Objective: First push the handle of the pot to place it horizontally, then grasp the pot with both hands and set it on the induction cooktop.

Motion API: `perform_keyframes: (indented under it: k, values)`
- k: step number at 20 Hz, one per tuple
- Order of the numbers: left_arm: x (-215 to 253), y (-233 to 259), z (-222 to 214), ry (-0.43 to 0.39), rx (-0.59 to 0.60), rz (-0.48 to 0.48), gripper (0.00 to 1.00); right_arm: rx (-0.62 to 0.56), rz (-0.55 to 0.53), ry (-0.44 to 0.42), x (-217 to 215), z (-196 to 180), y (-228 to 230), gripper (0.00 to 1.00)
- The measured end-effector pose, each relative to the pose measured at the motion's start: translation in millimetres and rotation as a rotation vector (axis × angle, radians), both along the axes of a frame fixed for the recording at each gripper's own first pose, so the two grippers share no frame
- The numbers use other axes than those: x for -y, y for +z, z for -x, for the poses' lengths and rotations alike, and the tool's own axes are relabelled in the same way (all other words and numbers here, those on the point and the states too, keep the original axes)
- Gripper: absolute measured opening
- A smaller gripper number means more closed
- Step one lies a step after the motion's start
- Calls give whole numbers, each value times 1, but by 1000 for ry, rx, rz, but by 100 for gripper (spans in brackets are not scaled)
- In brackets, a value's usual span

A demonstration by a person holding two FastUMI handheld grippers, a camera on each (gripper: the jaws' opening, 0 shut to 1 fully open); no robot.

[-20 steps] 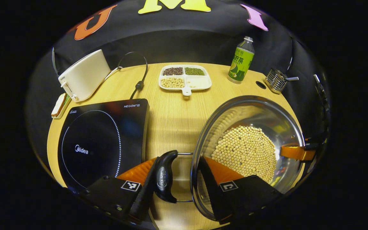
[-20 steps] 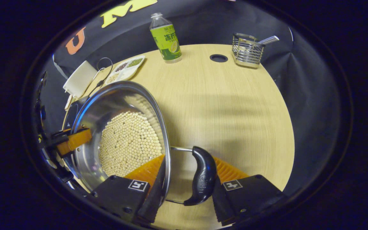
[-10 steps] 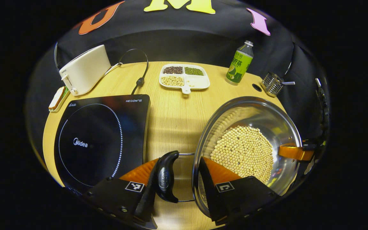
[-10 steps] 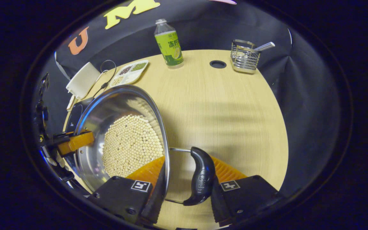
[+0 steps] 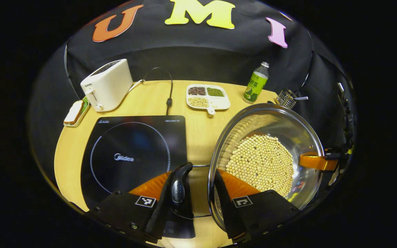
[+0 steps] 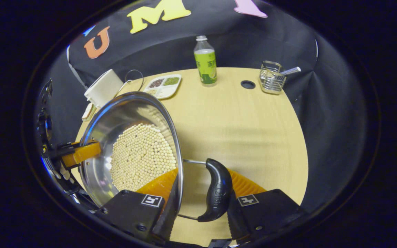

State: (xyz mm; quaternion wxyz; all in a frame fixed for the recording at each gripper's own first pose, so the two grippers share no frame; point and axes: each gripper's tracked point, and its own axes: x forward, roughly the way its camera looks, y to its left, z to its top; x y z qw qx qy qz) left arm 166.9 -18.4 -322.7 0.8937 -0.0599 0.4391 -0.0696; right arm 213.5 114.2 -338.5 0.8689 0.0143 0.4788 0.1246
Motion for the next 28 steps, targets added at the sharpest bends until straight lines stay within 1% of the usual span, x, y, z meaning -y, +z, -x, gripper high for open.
perform_keyframes:
  k: [7, 13, 20, 28]
  values:
    - [-72, 16, 14, 46, 12, -24, 65, 1, -13, 51, -72, 14, 12, 63]
    - [-127, 18, 20, 68, 7, -35, 66, -2, -16, 78, -129, 19, 15, 63]
    - [-184, 14, 13, 68, -3, -57, 66, -20, -27, 80, -191, 19, 7, 63]
    - [-235, -2, -3, 69, -25, -68, 66, -42, -29, 72, -245, 9, -5, 63]
